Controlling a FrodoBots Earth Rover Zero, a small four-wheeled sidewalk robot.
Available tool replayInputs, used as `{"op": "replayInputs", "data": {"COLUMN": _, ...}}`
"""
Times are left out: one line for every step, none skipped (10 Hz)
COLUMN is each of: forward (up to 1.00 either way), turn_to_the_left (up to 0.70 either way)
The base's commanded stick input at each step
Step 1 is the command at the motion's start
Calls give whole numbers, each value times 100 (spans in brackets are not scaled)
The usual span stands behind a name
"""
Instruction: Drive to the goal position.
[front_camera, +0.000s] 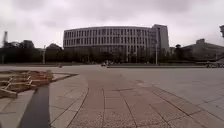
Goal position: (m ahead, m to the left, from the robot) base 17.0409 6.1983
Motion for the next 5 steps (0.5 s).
{"op": "replayInputs", "data": {"forward": 70, "turn_to_the_left": 0}}
{"op": "replayInputs", "data": {"forward": 70, "turn_to_the_left": 0}}
{"op": "replayInputs", "data": {"forward": 70, "turn_to_the_left": 0}}
{"op": "replayInputs", "data": {"forward": 70, "turn_to_the_left": 0}}
{"op": "replayInputs", "data": {"forward": 70, "turn_to_the_left": 0}}
